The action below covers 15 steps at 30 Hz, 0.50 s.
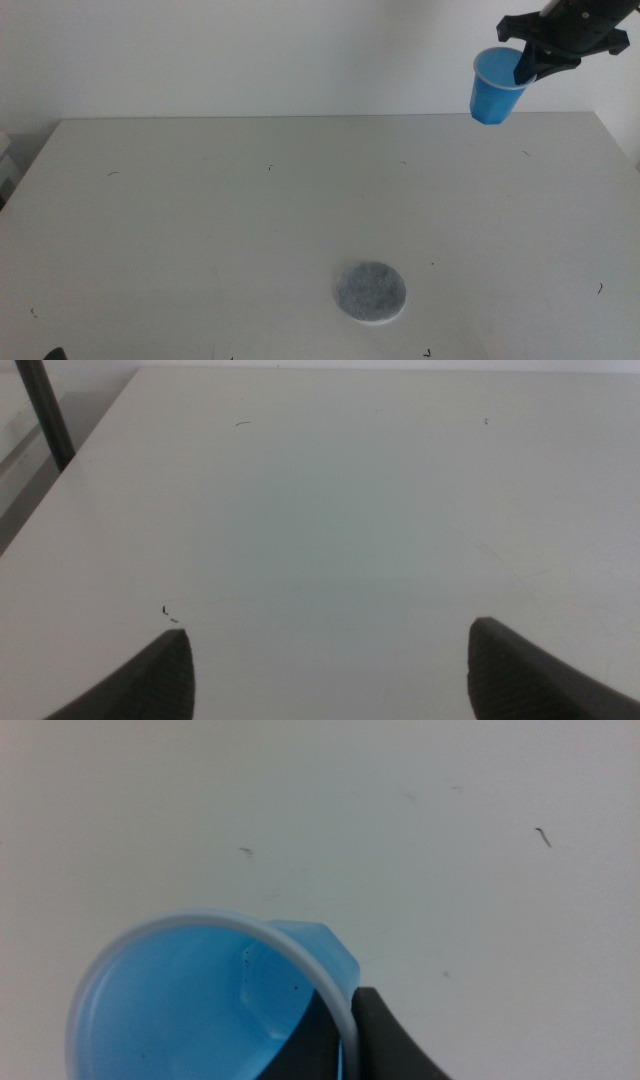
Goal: Place an empty cup on a cup mat.
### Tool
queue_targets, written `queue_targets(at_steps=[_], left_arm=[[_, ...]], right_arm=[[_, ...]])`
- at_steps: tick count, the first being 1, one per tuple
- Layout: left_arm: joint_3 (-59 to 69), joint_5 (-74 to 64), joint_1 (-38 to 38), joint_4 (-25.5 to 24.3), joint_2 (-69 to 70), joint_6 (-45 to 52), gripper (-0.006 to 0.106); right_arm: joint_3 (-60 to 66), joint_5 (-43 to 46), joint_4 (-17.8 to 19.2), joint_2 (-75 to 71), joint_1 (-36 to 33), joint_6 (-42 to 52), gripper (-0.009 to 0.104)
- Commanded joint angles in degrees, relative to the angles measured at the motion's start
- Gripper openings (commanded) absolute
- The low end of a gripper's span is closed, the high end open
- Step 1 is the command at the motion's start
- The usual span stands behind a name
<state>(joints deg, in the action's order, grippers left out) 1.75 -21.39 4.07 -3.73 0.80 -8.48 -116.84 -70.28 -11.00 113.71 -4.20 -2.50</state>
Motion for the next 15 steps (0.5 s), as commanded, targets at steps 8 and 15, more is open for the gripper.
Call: queue_targets(at_steps=[8,15], left_arm=[[-0.34,3.89,-0.06,-0.02,0.73,-0.62,0.105],[-0.34,3.89,-0.06,-0.02,0.73,-0.62,0.105]], right_arm=[[4.74,1.22,-0.55,-11.94,-7.50,-2.03,-0.001],[10.34,1.75,1.83,-14.93,-16.47,-5.54,-0.001]])
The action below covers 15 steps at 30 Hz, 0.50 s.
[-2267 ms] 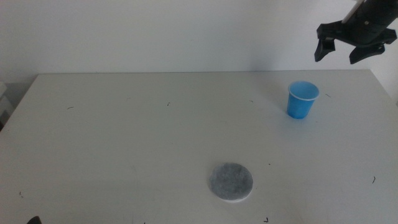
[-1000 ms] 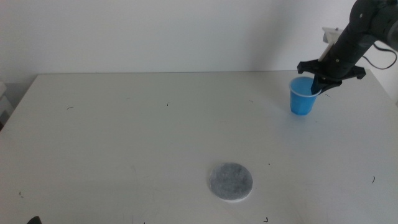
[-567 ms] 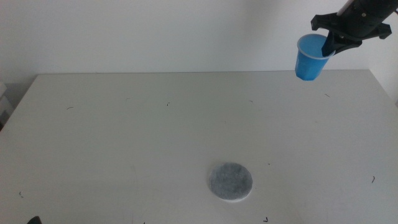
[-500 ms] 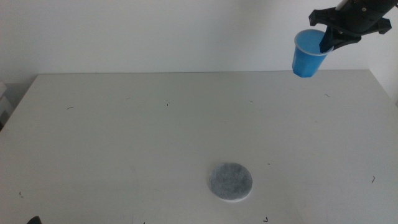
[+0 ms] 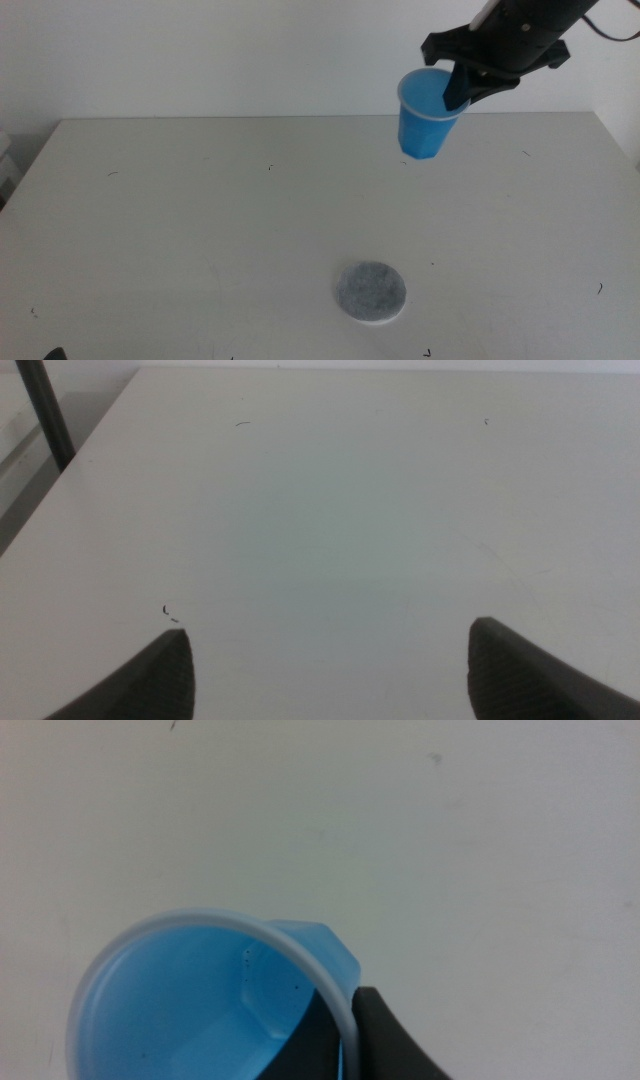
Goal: Place an empty cup on a cup mat.
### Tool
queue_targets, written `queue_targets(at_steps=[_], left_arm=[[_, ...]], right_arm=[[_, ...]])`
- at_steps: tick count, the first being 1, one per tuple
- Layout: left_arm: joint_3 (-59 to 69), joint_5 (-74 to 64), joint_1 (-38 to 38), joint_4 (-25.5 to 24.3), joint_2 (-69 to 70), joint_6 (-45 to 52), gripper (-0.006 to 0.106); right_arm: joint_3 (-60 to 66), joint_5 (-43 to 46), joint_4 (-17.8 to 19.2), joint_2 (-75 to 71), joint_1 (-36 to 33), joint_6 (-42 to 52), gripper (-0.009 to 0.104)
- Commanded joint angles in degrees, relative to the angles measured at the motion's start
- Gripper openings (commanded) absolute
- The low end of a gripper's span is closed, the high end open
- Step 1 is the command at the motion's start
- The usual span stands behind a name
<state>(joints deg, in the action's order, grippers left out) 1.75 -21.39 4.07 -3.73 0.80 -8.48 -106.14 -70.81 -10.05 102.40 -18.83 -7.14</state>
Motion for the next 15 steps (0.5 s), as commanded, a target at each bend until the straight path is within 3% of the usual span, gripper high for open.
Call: queue_targets(at_steps=[1,8,15], left_arm=[[-0.34,3.89,-0.06,-0.02,0.73,-0.62,0.105],[-0.34,3.89,-0.06,-0.02,0.73,-0.62,0.105],[-0.34,3.89,-0.06,-0.02,0.73,-0.62,0.105]], right_arm=[[0.23,2.55,1.26,-3.63,-3.00,-1.34,-0.001],[7.37,6.65,3.36,-3.63,-11.21,-5.87,-0.001],[16.57,13.02,4.66,-3.63,-14.14,-7.98,-0.001]])
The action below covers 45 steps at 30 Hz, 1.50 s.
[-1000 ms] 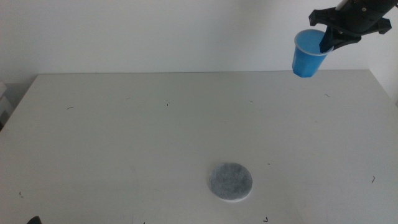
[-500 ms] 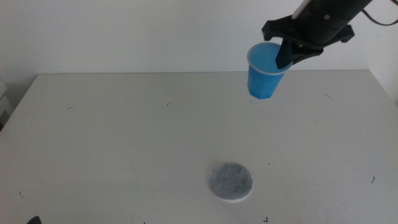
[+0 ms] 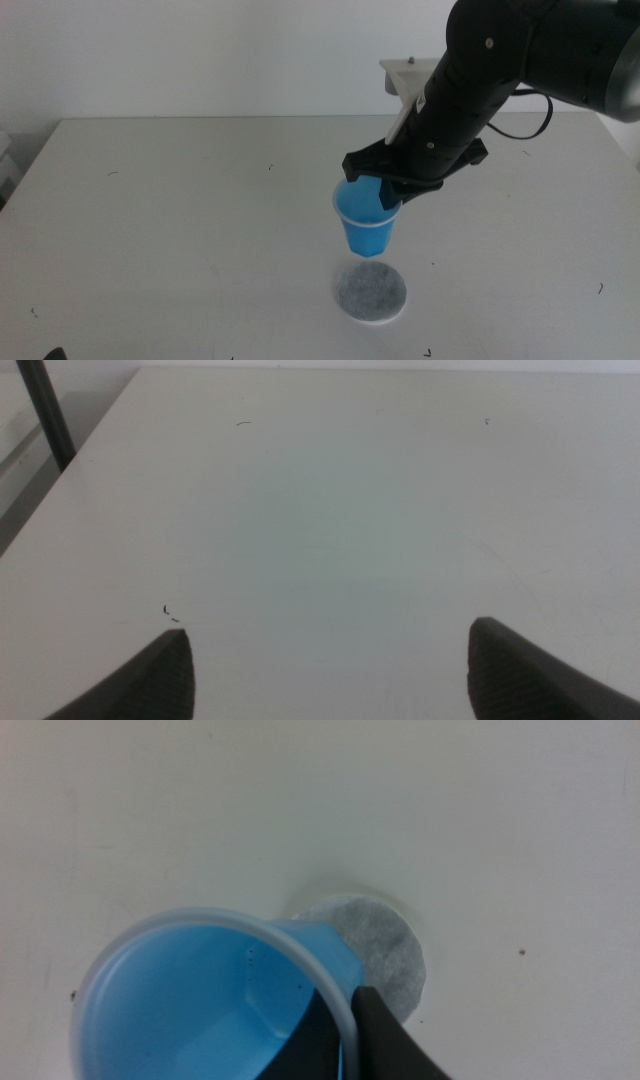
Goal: Place an empty cup on a cup mat.
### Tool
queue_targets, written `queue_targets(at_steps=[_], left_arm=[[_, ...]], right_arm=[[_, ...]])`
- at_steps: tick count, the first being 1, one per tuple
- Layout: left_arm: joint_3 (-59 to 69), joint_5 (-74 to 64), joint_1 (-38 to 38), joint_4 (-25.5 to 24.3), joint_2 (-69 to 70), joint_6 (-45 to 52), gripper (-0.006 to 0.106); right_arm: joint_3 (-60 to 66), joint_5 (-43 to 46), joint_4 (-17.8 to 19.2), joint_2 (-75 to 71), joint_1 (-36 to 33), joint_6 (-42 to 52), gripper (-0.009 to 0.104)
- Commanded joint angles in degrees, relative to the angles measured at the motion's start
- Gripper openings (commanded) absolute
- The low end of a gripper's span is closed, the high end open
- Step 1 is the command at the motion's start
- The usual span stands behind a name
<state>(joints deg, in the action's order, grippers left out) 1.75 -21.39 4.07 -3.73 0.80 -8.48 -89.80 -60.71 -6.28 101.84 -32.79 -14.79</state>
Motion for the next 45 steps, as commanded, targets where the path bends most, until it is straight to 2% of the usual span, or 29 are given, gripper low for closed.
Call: queue_targets(at_steps=[1,15,35,36,45], left_arm=[[-0.34,3.89,-0.06,-0.02,0.73,-0.62,0.105],[-0.34,3.89,-0.06,-0.02,0.73,-0.62,0.105],[-0.34,3.89,-0.06,-0.02,0.73,-0.62,0.105],[-0.34,3.89,-0.06,-0.02,0.73,-0.62,0.105],[-0.34,3.89,-0.06,-0.02,0.73,-0.62,0.105]], right_arm=[[1.69,3.95,0.90,-3.07,-0.34,-0.58,-0.001],[12.93,15.46,0.40,-2.28,-0.62,-1.13,-0.001],[13.38,13.67,0.87,1.29,-0.62,-0.23,0.000],[13.38,13.77,0.87,1.29,-0.62,-0.23,0.007],[13.33,13.77,0.87,0.93,-0.62,0.36,0.044]])
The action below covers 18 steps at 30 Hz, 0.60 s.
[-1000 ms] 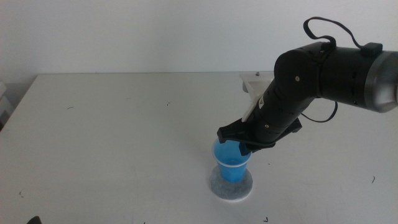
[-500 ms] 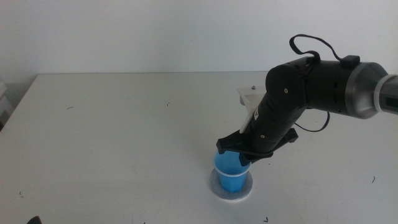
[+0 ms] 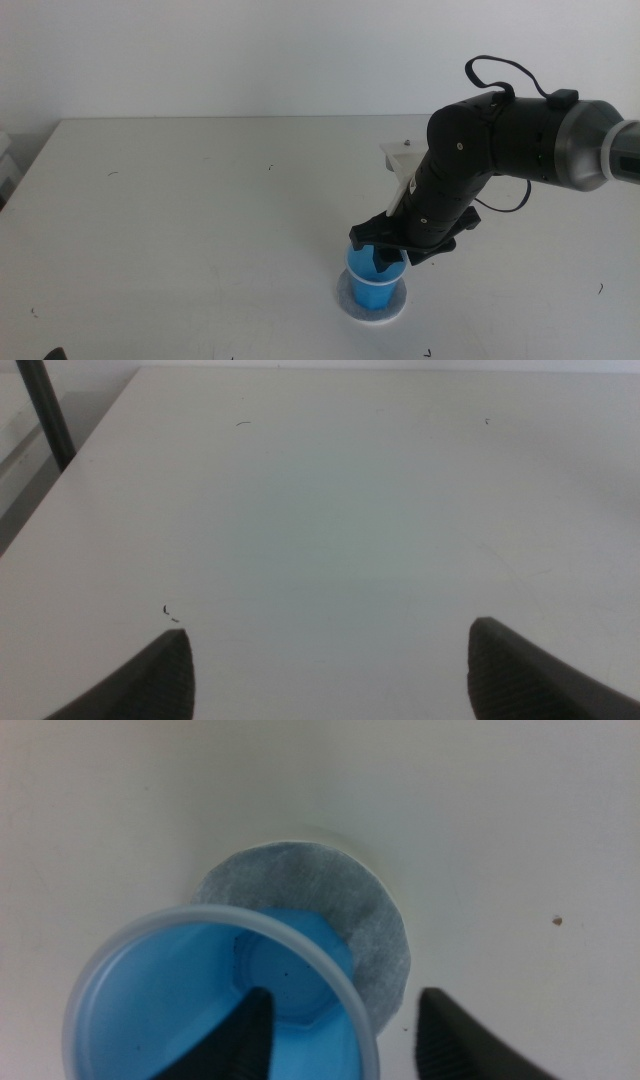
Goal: Place an empty cup on a cup mat.
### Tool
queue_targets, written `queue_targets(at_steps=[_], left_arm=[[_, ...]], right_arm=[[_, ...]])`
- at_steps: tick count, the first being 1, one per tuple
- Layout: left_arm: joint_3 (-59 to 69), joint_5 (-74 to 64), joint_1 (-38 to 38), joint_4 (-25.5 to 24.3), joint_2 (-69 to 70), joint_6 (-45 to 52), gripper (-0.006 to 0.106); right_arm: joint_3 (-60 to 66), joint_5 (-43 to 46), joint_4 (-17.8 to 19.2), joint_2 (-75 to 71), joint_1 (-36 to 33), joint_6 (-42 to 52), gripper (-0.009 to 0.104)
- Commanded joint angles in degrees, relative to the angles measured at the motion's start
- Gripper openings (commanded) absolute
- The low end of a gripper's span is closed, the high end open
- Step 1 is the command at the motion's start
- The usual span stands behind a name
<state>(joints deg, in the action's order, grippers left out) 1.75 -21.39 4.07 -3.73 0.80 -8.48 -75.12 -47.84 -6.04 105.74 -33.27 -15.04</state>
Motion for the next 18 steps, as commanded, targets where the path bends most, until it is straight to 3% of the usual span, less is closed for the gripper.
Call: queue_targets(at_steps=[1,7,11,18], left_arm=[[-0.34,3.89,-0.06,-0.02,0.73,-0.62,0.105],[-0.34,3.89,-0.06,-0.02,0.73,-0.62,0.105],[-0.34,3.89,-0.06,-0.02,0.73,-0.62,0.105],[-0.34,3.89,-0.06,-0.02,0.73,-0.62,0.105]], right_arm=[[-1.35,0.90,0.63,-3.17,-0.13,0.61,0.049],[-2.68,0.31,0.92,-7.57,-0.13,0.61,0.068],[-5.97,-2.40,3.00,-12.65,0.78,0.61,0.069],[-12.69,-10.65,10.59,-19.99,2.84,-0.93,0.069]])
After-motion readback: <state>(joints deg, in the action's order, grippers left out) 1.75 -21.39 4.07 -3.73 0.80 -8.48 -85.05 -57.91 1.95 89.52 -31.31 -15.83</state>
